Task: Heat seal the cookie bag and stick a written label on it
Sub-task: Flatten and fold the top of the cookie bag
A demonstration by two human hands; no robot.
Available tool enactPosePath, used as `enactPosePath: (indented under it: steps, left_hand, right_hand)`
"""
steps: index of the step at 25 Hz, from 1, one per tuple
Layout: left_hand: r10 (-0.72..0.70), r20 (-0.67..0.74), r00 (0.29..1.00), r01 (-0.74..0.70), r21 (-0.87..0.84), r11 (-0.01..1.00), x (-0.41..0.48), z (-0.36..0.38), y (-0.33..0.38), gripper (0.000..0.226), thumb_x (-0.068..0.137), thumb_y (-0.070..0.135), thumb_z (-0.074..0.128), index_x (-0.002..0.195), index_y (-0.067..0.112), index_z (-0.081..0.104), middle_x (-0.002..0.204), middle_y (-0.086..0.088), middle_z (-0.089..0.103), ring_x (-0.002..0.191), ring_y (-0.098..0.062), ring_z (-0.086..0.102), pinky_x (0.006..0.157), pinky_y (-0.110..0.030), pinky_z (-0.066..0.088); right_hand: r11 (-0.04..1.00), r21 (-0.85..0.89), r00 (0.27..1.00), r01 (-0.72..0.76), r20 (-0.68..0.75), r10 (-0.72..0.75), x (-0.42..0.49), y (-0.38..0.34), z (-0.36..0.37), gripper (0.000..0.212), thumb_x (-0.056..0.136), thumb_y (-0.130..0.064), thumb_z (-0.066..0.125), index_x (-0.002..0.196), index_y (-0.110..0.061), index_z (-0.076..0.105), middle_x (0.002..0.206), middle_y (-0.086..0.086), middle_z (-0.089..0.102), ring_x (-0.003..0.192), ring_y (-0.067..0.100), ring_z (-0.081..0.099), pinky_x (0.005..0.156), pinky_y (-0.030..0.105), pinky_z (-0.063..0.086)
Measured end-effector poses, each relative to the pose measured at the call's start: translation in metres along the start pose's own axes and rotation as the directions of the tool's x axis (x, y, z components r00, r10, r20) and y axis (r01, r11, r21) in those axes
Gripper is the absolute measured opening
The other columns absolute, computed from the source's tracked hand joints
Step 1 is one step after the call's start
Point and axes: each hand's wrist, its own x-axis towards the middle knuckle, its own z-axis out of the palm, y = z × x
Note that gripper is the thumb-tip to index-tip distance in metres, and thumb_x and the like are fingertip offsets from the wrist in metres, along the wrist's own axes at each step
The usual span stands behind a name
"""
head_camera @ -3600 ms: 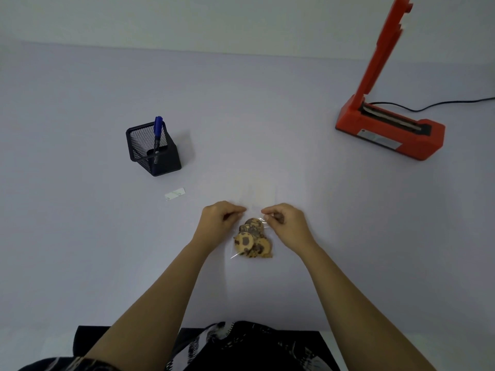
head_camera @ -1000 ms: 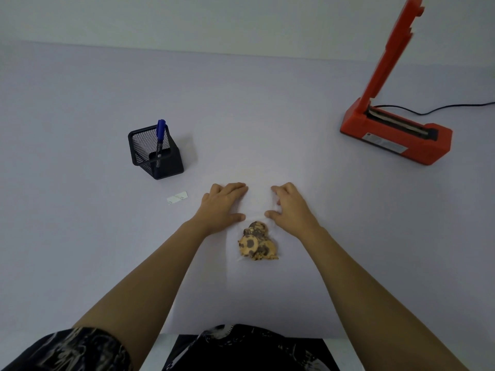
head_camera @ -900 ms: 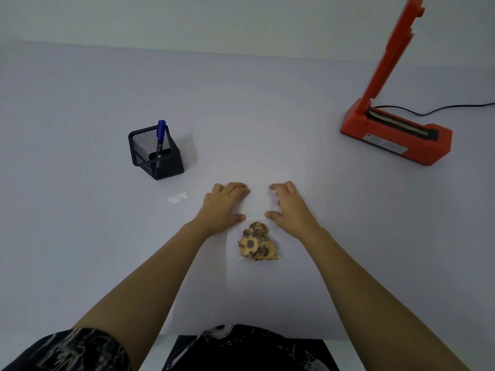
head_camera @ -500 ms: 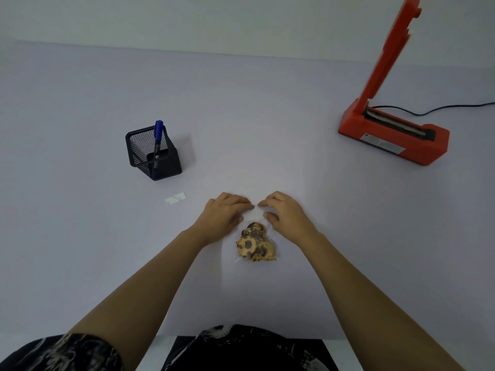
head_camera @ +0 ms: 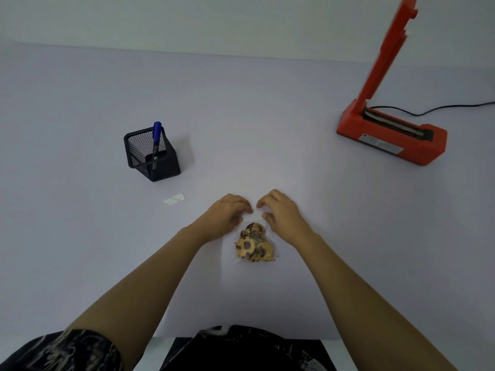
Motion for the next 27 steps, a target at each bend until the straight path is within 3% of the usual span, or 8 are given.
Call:
enactPosePath:
  steps: [3,11,27]
  left_hand:
    - [-0.014,0.005,1.000,0.014,0.009,1.000,0.003,-0.003,0.000,0.036,0.087,0.006,0.058,0.122,0.010,0.058,0.129,-0.006,0.055,0.120,-0.021,0.045,0.098,-0.018,0.026]
    - [-0.078,0.096,0.992,0.073,0.056,0.996,0.011,-0.011,0.000,0.054,0.086,0.016,0.061,0.136,0.014,0.044,0.143,-0.003,0.041,0.131,-0.020,0.034,0.108,-0.032,0.027]
    - [-0.149,0.049,0.988,0.145,0.087,0.986,0.009,-0.014,-0.002,0.067,0.085,0.027,0.065,0.142,0.014,0.033,0.150,-0.004,0.031,0.136,-0.021,0.027,0.110,-0.035,0.025]
  right_hand:
    - [0.999,0.037,1.000,0.012,-0.017,-0.011,-0.002,0.001,0.002,0.025,0.084,-0.001,0.058,0.107,-0.008,0.063,0.110,0.008,0.059,0.103,0.026,0.054,0.088,0.040,0.046]
    - [0.995,-0.086,0.998,-0.049,0.028,0.051,-0.001,0.001,-0.002,0.044,0.089,-0.016,0.056,0.131,-0.018,0.046,0.135,-0.001,0.044,0.124,0.018,0.041,0.097,0.040,0.034]
    - [0.989,-0.067,0.991,-0.134,0.009,0.135,-0.003,0.001,-0.001,0.051,0.090,-0.023,0.056,0.136,-0.015,0.037,0.139,0.000,0.036,0.126,0.018,0.038,0.101,0.042,0.030]
